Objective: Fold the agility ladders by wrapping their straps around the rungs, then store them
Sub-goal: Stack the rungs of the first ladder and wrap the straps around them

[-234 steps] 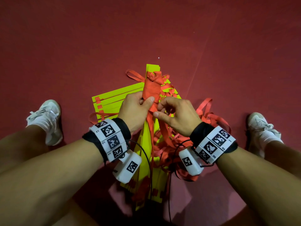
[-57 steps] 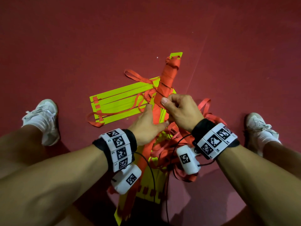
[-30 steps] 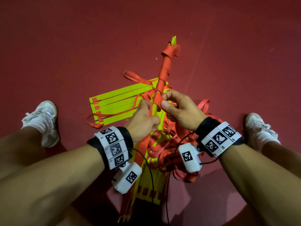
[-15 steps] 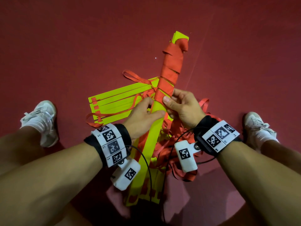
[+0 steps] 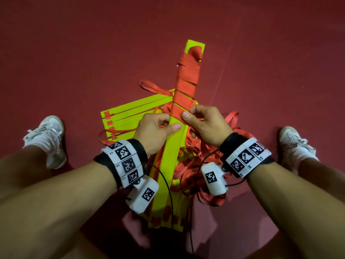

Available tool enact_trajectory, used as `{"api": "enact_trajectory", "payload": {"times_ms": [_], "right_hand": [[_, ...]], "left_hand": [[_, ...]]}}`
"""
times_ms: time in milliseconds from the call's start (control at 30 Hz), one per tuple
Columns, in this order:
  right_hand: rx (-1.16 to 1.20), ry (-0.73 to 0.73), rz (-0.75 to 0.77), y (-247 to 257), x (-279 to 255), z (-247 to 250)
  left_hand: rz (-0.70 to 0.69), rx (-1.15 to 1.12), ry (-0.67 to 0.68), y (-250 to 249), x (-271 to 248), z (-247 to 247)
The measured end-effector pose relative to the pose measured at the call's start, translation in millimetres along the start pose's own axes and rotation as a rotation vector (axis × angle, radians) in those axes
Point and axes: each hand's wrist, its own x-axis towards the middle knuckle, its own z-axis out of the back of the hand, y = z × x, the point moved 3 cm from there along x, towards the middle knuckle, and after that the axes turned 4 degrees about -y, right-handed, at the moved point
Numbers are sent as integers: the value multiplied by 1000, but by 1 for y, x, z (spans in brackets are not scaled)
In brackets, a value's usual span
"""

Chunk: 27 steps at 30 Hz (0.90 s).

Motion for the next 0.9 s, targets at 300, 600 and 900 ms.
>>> {"api": "enact_trajectory", "payload": {"times_ms": [300,600,900], "right_hand": [[-223,-68,77,1,-2,6],[-62,-100,83,-7,3,7],[-139,-68,133,-1,0,0]], "left_hand": [[73,-193,-26,4,3,2],[60,-262,43,-6,2,1],[26,-242,26,-10,2,4]]}}
